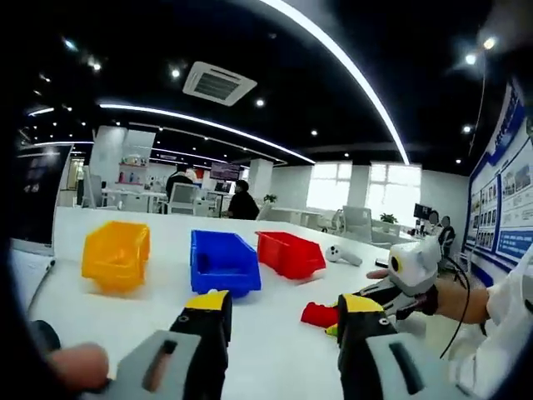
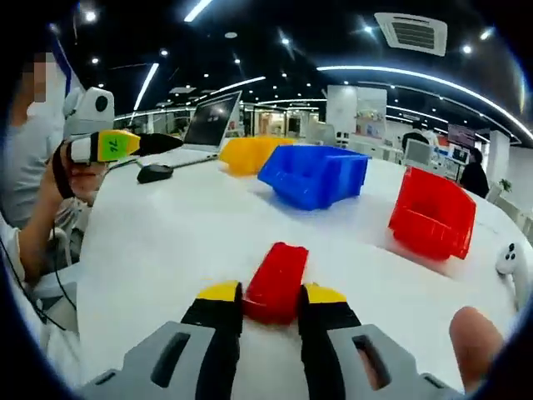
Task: Take apart the toy blocks one by one and place each separated block into its matching bin, sorting the blocks by their type until all the connected pieces are disassembled and separated into the correct bins
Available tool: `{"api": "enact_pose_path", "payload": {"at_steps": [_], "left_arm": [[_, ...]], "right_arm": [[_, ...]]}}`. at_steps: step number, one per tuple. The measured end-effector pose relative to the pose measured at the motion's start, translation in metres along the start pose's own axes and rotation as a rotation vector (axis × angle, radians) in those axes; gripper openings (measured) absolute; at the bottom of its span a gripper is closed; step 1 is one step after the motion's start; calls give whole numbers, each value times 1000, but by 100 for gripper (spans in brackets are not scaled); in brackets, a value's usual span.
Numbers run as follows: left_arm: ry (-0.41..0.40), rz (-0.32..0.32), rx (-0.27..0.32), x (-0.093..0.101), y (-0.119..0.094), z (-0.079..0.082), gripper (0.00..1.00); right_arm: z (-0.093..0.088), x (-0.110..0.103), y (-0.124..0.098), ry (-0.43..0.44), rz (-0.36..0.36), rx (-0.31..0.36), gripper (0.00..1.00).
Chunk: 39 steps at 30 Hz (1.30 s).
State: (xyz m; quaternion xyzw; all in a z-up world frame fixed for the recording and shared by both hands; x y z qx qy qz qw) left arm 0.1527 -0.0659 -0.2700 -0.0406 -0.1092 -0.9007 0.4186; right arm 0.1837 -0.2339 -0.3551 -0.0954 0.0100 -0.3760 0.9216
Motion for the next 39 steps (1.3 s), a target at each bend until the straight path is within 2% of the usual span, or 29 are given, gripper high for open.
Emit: {"api": "enact_pose_path", "payload": {"at_steps": [5, 11, 16, 22, 27, 32, 34, 35, 36, 37, 38, 39], "left_arm": [[-4, -3, -6, 0, 0, -2, 50], [-3, -7, -3, 2, 2, -2, 49], [-3, -12, -4, 3, 3, -3, 49], [14, -30, -7, 6, 2, -3, 49], [37, -81, 5, 15, 2, 2, 50], [67, -139, 1, 26, 2, 3, 51], [75, -156, -5, 30, 1, 2, 51], [79, -164, -8, 32, 1, 1, 51], [82, -170, -12, 33, 1, 0, 51], [85, -176, -15, 34, 1, 0, 52], [86, -178, -18, 34, 1, -1, 52], [90, -175, -19, 33, 1, -1, 52]], "right_arm": [[3, 10, -5, 21, -9, 16, 25], [32, 33, -18, 27, -45, 74, 25], [65, 72, -28, 41, -113, 123, 25], [90, 116, -25, 25, -178, 133, 25], [96, 146, -10, 20, -227, 120, 25], [86, 178, 13, 39, -289, 81, 25], [82, 188, 23, 42, -300, 88, 25], [80, 193, 26, 38, -312, 89, 29], [83, 196, 29, 25, -311, 121, 38], [85, 198, 32, 47, -305, 160, 52], [85, 195, 33, 79, -285, 177, 58], [85, 194, 28, 93, -283, 182, 55]]}}
Point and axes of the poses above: the point that each gripper's makers call its tool centre point, and the gripper's own axes: y roughly forward along the fingers, x roughly to its right, z roughly out of its top, the point moved 3 cm from there along -y, roughly backward along the fingers, and after that the axes turned 15 degrees about x, right-handed, at the moved point
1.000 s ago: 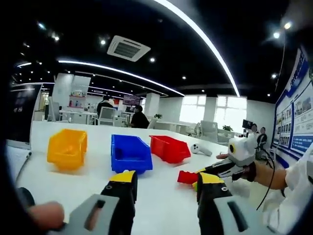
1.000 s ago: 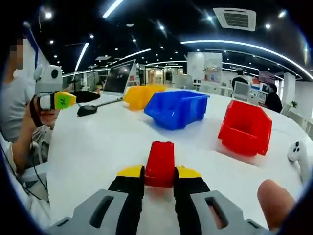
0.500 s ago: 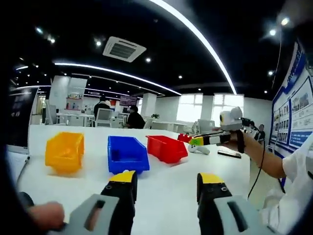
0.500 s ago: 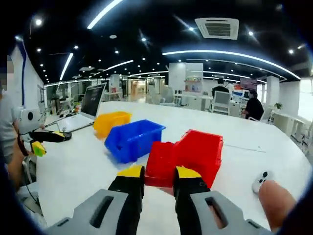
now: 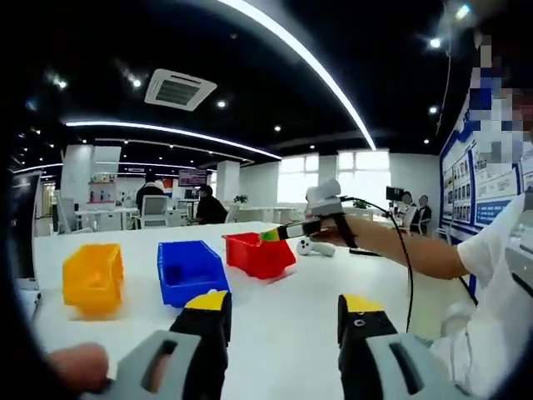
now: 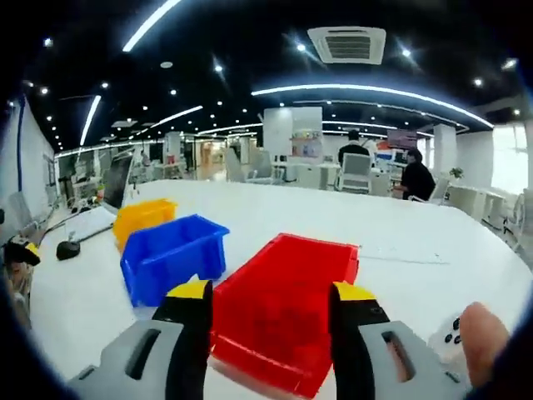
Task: Take apart the toy blocks one by one and place each separated block into its matching bin, sorting the blocks by their type until all the connected pieces are disassembled and separated into the correct bins
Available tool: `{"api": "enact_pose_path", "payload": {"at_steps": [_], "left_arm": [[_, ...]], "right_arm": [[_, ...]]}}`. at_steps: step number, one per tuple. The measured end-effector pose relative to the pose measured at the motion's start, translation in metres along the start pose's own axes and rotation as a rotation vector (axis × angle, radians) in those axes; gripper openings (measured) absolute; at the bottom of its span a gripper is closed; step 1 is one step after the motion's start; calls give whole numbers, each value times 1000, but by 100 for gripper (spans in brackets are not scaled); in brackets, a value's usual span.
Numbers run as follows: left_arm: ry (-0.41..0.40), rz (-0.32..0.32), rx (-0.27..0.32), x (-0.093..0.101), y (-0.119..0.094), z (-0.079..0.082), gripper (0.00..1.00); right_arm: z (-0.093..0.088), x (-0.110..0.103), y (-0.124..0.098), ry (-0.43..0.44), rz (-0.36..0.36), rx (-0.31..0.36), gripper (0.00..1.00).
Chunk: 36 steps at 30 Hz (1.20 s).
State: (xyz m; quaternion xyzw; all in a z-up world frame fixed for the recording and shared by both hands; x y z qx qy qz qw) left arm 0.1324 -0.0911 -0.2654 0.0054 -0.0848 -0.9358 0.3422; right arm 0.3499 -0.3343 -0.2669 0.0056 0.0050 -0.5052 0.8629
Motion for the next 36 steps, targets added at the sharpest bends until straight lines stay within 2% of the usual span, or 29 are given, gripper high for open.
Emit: {"api": "enact_pose_path", "payload": {"at_steps": [1, 2, 6, 8, 13, 17, 19, 22, 24, 28, 32, 34, 36], "left_arm": [[1, 3, 0, -1, 0, 0, 52], [-1, 6, 1, -2, -1, 0, 52], [-5, 23, 1, -7, -3, 0, 52], [-4, 32, 3, -9, -3, 1, 51], [-22, 70, 46, -15, -3, 11, 50], [-19, 85, 58, -16, -2, 17, 50], [-10, 91, 53, -15, -3, 19, 48], [19, 95, 56, -13, -4, 29, 47], [45, 92, 42, -10, -5, 33, 48], [57, 116, 31, -10, -8, 42, 49], [87, 140, 22, -11, -11, 49, 49], [86, 139, 17, -10, -14, 49, 49], [60, 131, 12, -6, -17, 48, 49]], "right_arm": [[0, 0, -5, -3, -4, 3, 47], [1, -1, -9, -8, -7, 9, 44], [5, -6, -36, -27, 5, 27, 43], [9, -14, -58, -42, 23, 38, 42], [24, -35, -106, -9, 63, 130, 42], [34, -47, -142, -31, 64, 166, 43], [44, -61, -162, -54, 92, 200, 43], [46, -75, -182, -63, 135, 193, 45], [42, -82, -188, -92, 162, 136, 46], [54, -85, -200, -14, 163, 163, 46], [54, -81, -206, 31, 161, 168, 46], [55, -78, -209, 42, 139, 179, 45], [56, -79, -210, 2, 133, 175, 45]]}}
Point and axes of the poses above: the point that each gripper's makers call its tool centre point, and the gripper's own axes: y roughly forward along the fingers, x roughly to its right, z roughly out of its top, the point moved 3 cm from there along -y, roughly backward along the fingers, and after that the axes turned 15 degrees about x, right-handed, at the moved point
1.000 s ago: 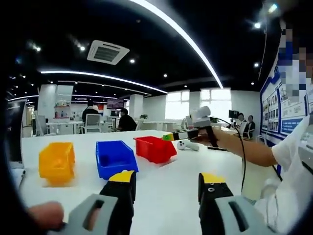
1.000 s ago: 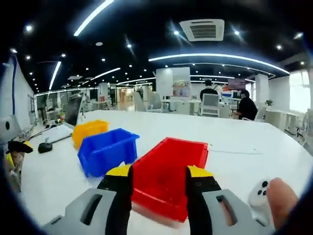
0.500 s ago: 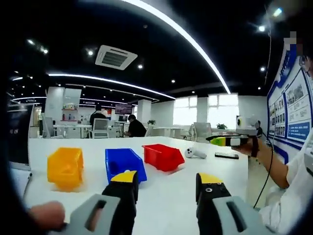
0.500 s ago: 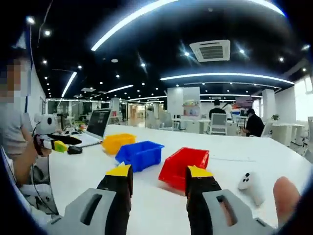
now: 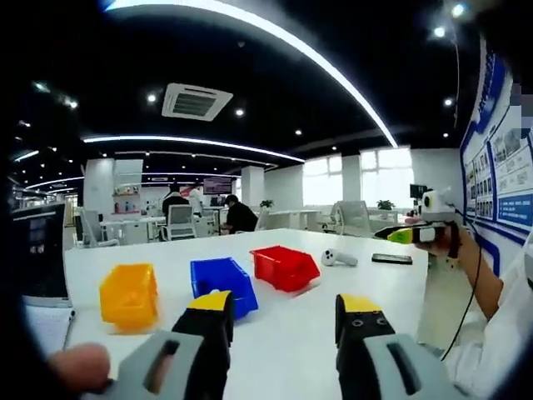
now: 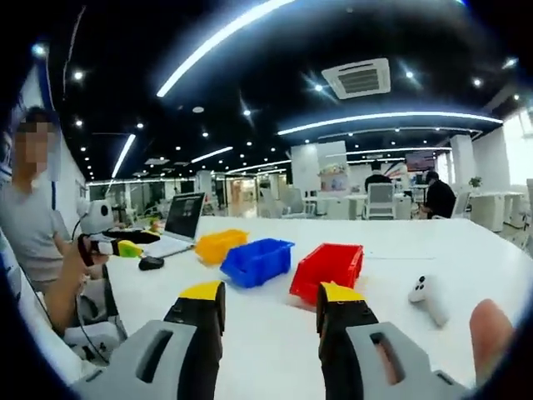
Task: Take apart the toy blocks one by one and place each separated block into its matching bin, sorting the blocks by their type until all the connected pieces are disassembled and separated into the correct bins
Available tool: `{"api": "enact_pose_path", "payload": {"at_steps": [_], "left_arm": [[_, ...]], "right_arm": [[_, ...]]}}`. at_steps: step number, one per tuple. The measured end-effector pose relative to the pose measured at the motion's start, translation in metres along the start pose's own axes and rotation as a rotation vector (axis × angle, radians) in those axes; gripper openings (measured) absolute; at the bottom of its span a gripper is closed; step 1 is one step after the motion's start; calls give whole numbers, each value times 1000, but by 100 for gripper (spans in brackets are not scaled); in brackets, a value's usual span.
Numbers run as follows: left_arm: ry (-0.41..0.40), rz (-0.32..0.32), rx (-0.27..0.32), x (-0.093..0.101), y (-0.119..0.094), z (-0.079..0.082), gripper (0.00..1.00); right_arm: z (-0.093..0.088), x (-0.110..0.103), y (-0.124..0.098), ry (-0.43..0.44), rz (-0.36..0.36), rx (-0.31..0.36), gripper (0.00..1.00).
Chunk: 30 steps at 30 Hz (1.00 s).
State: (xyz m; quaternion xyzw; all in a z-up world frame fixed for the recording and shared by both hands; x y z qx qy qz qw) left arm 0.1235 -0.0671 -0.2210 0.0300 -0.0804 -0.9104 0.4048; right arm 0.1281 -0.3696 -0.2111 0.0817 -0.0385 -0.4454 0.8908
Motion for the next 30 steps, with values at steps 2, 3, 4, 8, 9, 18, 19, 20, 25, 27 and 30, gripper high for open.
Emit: {"api": "enact_pose_path", "payload": {"at_steps": [2, 3, 4, 8, 9, 18, 19, 20, 25, 27, 30], "left_arm": [[-11, 9, -3, 0, 0, 1, 48], [-26, 23, 2, -1, 1, 4, 47], [-40, 35, 14, 0, 1, 7, 46], [-56, 38, 41, 4, -3, 15, 46], [-60, 42, 45, 5, -4, 16, 46], [-62, 69, 47, 3, -7, 17, 46], [-64, 71, 47, 3, -6, 16, 46], [-63, 74, 48, 3, -6, 16, 46], [-60, 64, 39, 7, -3, 14, 46], [-63, 59, 37, 8, -2, 13, 45], [-50, 46, 24, 10, 0, 11, 45]], "right_arm": [[1, -5, 1, -20, 11, -12, 44], [3, -8, 2, -26, 14, -11, 44], [6, -11, 3, -35, 18, -5, 44], [17, -25, 0, -54, 39, 9, 44], [19, -27, -1, -55, 41, 13, 44], [25, -26, -6, -56, 23, 29, 44], [23, -24, -6, -51, 19, 25, 44], [22, -22, -6, -47, 13, 22, 43], [23, -20, -7, -46, 5, 21, 42], [25, -19, -8, -48, 3, 26, 42], [27, -17, -9, -52, -3, 30, 42]]}}
Point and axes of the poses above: the point that each gripper's makers call its tool centre point, and the gripper's own axes: y roughly forward along the fingers, x roughly to its right, z roughly out of its top, the point moved 3 cm from there along -y, roughly backward along the fingers, and after that the axes turned 15 degrees about x, right-handed, at the moved point
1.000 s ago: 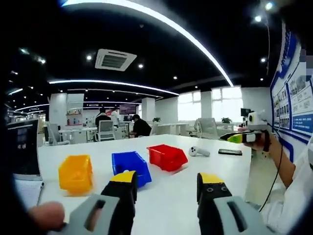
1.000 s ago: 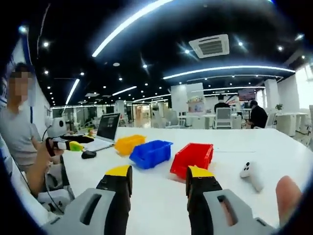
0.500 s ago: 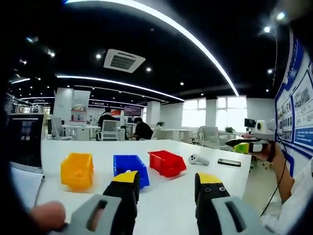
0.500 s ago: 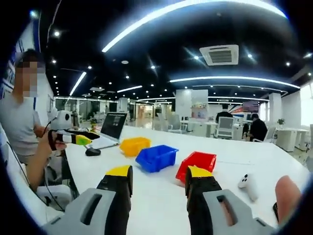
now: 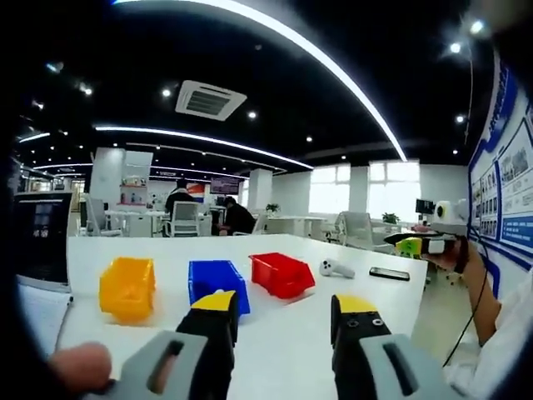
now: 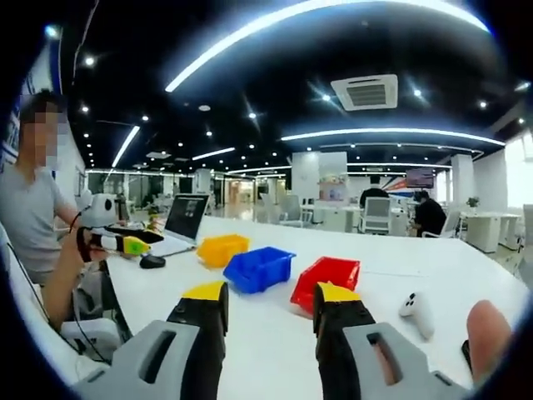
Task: Take apart the toy blocks one by one and place each separated block into its matching bin, sorting the blocks by their type until all the connected pieces are disassembled and separated into the correct bins
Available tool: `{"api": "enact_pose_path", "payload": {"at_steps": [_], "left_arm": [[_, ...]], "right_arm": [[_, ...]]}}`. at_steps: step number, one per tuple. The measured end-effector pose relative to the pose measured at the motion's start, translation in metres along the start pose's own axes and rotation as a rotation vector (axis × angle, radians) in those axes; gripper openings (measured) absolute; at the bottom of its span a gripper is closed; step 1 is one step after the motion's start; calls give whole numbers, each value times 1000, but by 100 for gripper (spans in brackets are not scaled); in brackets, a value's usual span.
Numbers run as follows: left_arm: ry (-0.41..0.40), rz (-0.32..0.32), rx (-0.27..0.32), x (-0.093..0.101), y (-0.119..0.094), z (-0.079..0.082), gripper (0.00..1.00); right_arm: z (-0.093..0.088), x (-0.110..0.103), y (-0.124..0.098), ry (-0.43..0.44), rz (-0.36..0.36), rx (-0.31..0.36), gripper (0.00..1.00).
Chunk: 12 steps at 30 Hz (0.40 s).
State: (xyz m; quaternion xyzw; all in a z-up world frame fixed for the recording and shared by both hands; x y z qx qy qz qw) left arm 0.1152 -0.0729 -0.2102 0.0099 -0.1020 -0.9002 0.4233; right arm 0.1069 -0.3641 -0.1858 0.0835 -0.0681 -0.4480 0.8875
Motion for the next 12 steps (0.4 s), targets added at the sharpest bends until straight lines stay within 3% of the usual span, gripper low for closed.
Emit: {"api": "enact_pose_path", "payload": {"at_steps": [12], "left_arm": [[5, 0, 8, -4, -2, 2, 44]], "right_arm": [[-9, -6, 4, -3, 8, -35, 39]]}}
Point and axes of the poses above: the point that each gripper's makers call its tool centre point, and the gripper's own axes: y roughly forward along the fingers, x roughly to its right, z roughly out of its top, the point moved 3 cm from there along -y, roughly backward along the fingers, and after that the axes turned 15 degrees about x, right-handed, at the moved point
